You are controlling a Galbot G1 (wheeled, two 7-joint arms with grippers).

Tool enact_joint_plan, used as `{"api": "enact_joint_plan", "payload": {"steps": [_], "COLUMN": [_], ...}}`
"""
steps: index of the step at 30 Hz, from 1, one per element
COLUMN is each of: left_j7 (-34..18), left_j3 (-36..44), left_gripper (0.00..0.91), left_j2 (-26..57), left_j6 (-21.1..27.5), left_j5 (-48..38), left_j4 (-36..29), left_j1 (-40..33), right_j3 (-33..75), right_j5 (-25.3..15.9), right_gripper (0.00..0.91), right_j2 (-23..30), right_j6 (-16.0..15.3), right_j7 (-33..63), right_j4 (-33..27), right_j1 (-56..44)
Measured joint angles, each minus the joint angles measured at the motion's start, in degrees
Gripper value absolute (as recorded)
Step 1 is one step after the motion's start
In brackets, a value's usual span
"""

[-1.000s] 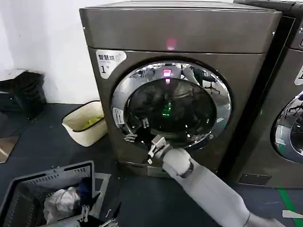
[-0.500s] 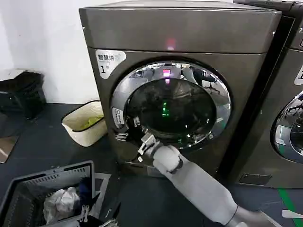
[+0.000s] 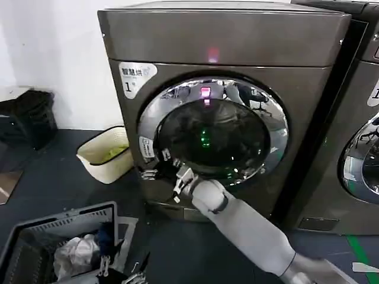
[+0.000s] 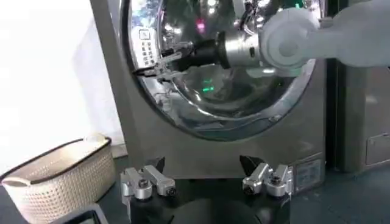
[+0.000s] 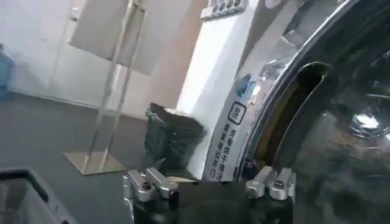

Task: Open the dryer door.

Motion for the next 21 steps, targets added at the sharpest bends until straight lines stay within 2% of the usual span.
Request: {"api": "enact_joint_plan", "payload": {"steps": [5,10,15,21], "left_j7": [0.6,1.4,2.5,2.7], "left_j3": [-1.6,-4.0,-7.6,-11.8], "left_gripper": [0.907,0.907,0.907,0.907], "left_j2": [0.9,2.2,4.7,8.0], "left_j6": [0.6,2.2,3.6,5.2], "left_j5": [-2.7,-7.2,-15.1,-20.0], "left_j4": [0.8,2.0,3.9,6.3], "left_j1": [-1.3,-3.5,-7.4,-13.0], "right_j3": [0.0,0.0,0.2,1.0], "right_j5": [3.8,6.7,10.2,13.4], "right_gripper": [0.907,0.907,0.907,0.907], "right_j2": [-2.5,-5.1,-7.8,-10.3], "right_j6": [1.4,1.6,2.4,5.5], "right_j7": [-6.1,-13.4,-20.3,-27.6], "right_j4": [1.6,3.3,5.0,6.2], "right_j1": [0.0,0.2,0.3,0.4]}}
